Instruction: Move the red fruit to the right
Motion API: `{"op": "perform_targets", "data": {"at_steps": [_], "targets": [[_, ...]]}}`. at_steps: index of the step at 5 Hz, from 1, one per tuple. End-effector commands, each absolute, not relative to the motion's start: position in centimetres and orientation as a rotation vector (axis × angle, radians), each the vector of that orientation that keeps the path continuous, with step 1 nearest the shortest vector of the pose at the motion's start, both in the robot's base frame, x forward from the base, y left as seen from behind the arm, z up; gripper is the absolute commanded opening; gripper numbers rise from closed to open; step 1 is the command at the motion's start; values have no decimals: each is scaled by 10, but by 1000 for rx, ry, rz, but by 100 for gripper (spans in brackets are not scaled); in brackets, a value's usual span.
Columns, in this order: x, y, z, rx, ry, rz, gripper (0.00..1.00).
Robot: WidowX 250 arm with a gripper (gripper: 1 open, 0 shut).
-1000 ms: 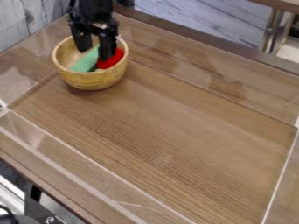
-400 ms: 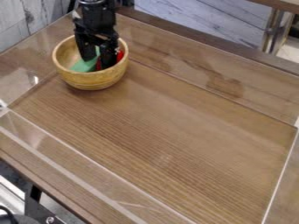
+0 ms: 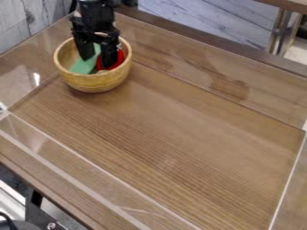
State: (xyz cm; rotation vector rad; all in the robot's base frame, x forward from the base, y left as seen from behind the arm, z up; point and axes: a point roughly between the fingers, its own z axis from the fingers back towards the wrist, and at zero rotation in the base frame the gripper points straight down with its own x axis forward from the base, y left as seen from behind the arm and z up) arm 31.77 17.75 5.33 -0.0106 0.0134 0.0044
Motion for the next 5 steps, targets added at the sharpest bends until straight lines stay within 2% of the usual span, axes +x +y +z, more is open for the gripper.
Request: {"op": "perform_targets", "data": {"at_steps": [1, 2, 3, 5], "targets": [[330, 184, 63, 21, -43, -25, 0], [324, 189, 71, 12, -71, -37, 0], [318, 195, 87, 0, -114, -46, 0], [331, 202, 136, -15, -211, -48, 0]]}}
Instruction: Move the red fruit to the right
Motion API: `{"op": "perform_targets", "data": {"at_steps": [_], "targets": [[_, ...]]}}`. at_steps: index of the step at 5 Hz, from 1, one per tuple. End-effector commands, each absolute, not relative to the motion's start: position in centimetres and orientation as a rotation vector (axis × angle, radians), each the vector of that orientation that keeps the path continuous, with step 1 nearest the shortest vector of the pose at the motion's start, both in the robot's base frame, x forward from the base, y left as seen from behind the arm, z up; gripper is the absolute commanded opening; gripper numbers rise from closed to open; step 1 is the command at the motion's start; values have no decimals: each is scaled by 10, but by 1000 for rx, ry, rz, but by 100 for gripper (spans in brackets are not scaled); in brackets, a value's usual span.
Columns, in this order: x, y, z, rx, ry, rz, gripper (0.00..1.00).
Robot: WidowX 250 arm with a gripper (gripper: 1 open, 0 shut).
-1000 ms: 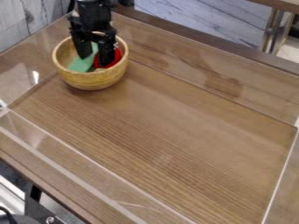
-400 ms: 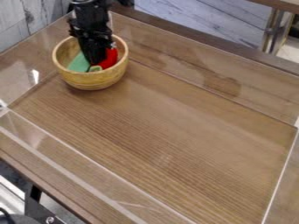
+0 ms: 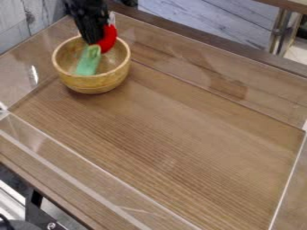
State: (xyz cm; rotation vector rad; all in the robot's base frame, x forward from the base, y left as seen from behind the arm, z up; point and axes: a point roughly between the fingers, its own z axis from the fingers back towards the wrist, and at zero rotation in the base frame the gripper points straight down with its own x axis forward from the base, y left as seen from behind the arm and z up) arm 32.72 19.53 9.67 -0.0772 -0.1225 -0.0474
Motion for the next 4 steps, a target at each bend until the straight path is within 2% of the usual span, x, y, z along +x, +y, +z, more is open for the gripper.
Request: {"op": "perform_targets", "data": {"at_steps": [1, 2, 4], "targets": [[331, 202, 168, -33, -254, -67, 0], [327, 199, 195, -74, -271, -100, 0], [307, 161, 205, -130, -256, -199, 0]]}}
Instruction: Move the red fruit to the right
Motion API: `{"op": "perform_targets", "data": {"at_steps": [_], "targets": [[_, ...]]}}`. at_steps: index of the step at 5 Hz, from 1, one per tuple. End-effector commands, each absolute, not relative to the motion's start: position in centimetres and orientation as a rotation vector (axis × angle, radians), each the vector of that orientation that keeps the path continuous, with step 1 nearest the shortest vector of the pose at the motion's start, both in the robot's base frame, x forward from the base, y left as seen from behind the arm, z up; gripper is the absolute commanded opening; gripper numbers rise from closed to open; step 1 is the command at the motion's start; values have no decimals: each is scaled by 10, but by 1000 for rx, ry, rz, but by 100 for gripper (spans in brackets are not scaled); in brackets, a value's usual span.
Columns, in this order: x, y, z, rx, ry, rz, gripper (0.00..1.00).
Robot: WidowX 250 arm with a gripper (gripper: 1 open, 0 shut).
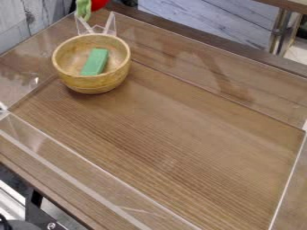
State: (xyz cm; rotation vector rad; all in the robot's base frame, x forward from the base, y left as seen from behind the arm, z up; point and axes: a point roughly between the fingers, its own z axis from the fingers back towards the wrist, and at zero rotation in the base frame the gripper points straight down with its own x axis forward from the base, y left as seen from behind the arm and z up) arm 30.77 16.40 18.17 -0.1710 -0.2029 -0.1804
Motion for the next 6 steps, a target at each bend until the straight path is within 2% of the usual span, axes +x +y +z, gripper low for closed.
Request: {"op": "perform_targets", "data": {"at_steps": [1, 4, 5, 6], "targets": [[297, 129, 206, -165, -242, -276, 0], [279, 38, 219, -255, -210, -482, 0], [261, 12, 218, -278, -195, -531, 0], [239, -20, 206, -298, -165, -599, 0]]}}
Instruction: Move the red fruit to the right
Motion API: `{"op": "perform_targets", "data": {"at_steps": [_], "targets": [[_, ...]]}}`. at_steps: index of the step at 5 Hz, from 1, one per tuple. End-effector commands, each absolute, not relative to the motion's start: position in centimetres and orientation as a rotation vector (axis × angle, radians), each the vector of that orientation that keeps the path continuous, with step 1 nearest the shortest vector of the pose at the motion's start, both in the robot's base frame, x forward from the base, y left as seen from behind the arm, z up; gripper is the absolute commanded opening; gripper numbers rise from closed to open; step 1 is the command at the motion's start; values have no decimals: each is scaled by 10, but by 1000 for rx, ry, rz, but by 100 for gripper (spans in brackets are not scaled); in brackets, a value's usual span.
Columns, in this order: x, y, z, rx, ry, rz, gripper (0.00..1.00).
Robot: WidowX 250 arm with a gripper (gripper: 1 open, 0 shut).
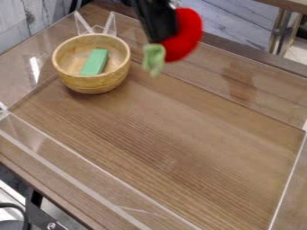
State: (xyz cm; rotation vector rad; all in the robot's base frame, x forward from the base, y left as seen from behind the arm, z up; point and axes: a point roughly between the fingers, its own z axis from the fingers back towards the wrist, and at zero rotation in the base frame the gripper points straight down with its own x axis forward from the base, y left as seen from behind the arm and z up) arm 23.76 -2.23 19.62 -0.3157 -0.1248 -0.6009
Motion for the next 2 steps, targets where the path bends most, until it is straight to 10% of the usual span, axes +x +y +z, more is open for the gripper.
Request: {"op": "perform_targets", "data": {"at_steps": [1, 2], "targets": [[213, -50, 184, -314, -118, -670, 0], [196, -64, 166, -337, -88, -717, 0]]}}
